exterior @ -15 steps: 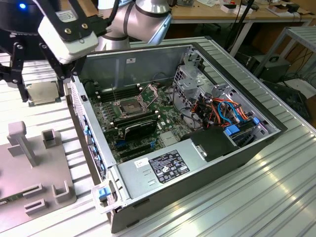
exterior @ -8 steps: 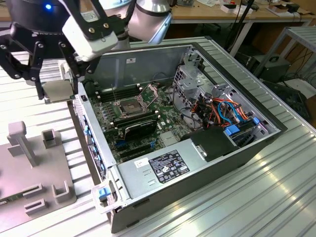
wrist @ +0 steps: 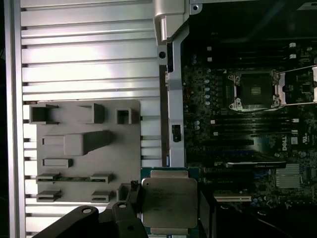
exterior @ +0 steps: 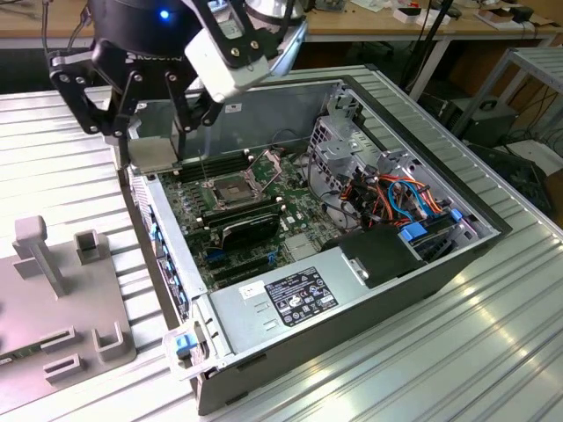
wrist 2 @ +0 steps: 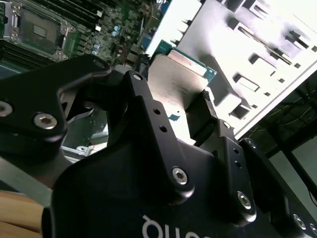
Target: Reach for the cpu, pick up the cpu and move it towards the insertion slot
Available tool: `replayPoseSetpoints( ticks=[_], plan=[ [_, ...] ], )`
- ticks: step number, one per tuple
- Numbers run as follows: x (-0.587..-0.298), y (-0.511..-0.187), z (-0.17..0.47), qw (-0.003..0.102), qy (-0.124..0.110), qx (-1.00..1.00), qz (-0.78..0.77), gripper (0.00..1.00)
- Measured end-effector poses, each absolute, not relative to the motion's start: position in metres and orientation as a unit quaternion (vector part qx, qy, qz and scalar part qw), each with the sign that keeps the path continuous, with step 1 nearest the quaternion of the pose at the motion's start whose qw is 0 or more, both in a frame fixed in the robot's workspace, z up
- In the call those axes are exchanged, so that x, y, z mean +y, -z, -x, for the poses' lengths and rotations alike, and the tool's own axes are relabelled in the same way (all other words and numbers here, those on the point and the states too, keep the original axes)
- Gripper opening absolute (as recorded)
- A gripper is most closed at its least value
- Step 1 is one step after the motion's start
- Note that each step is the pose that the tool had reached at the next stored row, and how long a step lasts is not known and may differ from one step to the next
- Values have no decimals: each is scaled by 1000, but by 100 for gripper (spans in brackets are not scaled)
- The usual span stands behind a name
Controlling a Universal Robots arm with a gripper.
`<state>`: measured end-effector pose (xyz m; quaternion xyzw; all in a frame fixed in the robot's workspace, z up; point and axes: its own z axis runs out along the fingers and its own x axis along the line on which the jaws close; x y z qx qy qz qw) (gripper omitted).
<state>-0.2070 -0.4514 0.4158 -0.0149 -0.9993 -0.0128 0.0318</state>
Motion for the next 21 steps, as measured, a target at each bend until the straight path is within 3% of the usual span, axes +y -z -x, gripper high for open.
replayPoseSetpoints(
  ticks=[21],
  plan=[
    [-450,-410,129,28,10,-999,15,55]
  ],
)
